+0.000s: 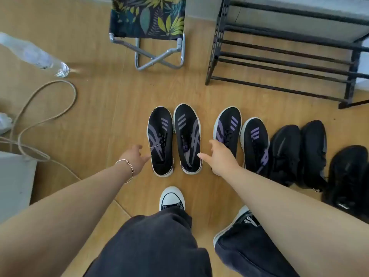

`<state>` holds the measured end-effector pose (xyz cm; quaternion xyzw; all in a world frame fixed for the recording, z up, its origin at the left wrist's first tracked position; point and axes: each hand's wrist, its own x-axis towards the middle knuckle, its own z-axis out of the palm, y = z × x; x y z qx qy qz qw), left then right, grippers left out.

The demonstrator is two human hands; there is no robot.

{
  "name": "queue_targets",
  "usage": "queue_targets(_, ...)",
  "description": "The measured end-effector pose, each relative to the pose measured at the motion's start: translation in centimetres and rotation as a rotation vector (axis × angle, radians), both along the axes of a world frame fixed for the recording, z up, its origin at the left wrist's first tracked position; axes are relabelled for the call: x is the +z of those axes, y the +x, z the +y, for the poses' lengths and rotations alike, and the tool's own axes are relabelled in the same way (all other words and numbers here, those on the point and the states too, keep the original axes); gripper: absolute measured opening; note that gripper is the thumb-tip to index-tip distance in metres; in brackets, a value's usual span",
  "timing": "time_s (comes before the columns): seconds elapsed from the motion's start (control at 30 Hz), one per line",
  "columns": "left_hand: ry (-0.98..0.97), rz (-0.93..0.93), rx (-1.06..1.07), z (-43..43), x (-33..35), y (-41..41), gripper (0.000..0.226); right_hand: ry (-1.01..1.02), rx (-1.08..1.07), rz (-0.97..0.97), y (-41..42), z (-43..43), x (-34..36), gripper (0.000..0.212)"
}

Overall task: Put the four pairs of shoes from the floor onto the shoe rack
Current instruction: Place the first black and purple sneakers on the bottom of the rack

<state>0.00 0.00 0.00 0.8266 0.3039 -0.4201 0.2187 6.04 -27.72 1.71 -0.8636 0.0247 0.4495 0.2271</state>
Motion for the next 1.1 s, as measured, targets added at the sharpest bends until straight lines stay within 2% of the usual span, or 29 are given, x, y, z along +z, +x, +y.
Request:
queue_targets(0.17,-0.097,0.011,0.15,-0.3,-6.1,-0.8,0.057,0.028,-0.181,0.115,0.0,0.4,-6.3,0.071)
queue_targets(0.33,-0.128,-0.078,0.362,-0.2,-10.4,-1.1,0.057,0.036,-0.168,0.121,0.4,1.4,-10.5,0.065)
queue_targets(0.47,-0.142,-0.123,0.442,0.2,-11.3,-1.2,0.058,0.061,-0.239,0.117,1.2,2.1,-12.0,0.054)
queue_targets(0.6,-0.241,-0.1,0.406,0.7,-11.0,-0.7,0.034,0.112,-0.271,0.194,1.8,2.0,-12.6,0.041)
queue_targets(0.77,-0.401,-0.12,0.51,1.3,-10.9,0.1,0.029,0.166,-0.396,0.343,3.1,1.7,-11.9,0.017)
queue_targets(0.9,-0.44,-0.135,0.478,1.1,-10.4,1.6,0.027,0.189,-0.451,0.424,4.9,0.9,-10.5,0.025)
queue_targets(1.1,-0.51,-0.162,0.448,-0.9,-8.7,4.7,0.03,0.198,-0.419,0.44,8.3,-2.1,-9.4,0.03)
